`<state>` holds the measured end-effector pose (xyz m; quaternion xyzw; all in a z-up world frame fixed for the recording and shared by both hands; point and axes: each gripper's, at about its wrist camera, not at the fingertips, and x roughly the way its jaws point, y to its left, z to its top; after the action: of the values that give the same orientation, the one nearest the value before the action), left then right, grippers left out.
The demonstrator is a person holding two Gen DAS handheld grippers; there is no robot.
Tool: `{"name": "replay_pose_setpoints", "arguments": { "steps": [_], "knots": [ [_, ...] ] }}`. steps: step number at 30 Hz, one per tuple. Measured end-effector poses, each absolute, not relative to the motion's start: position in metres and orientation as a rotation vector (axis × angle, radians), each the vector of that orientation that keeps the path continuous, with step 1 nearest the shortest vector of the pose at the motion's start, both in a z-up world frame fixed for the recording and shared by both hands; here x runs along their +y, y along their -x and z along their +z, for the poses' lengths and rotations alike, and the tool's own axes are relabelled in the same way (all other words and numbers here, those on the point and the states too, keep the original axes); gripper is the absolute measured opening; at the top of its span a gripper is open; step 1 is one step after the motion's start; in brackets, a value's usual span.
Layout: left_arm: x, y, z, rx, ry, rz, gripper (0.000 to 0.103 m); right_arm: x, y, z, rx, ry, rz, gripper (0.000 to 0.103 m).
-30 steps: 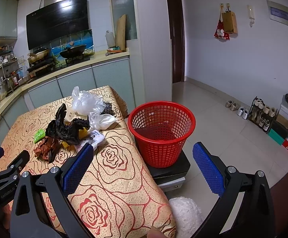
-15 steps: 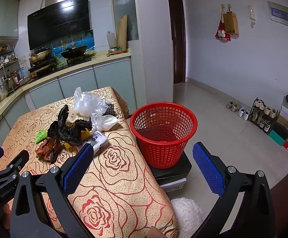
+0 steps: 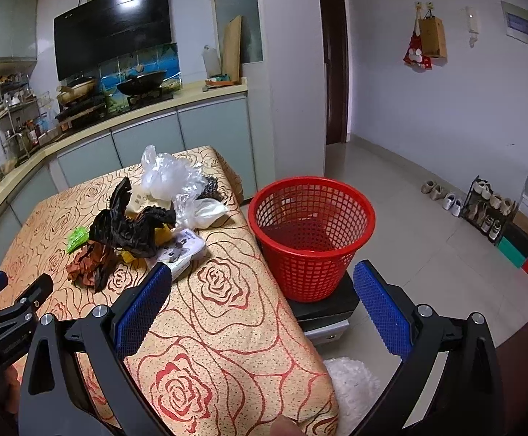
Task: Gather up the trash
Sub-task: 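Reach the left tool to the brown paper bag while the right tool reaches the black plastic bag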
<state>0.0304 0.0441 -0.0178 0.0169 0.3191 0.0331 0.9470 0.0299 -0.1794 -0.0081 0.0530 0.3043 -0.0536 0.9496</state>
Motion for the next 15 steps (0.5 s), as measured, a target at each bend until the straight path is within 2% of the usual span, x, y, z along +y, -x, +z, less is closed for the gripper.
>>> {"name": "replay_pose_setpoints", "arguments": {
  "steps": [8,15],
  "knots": [
    [0.071,-0.043,-0.047,0.763,0.013,0.081,0.096,-0.170,-0.043,-0.022,0.690,-0.101,-0.055,0.098],
    [0.081,-0.061,-0.050,0.781,0.026,0.065,0.096,-0.164,-0.060,-0.036,0.749,-0.096,-0.033,0.098]
  ]
}}
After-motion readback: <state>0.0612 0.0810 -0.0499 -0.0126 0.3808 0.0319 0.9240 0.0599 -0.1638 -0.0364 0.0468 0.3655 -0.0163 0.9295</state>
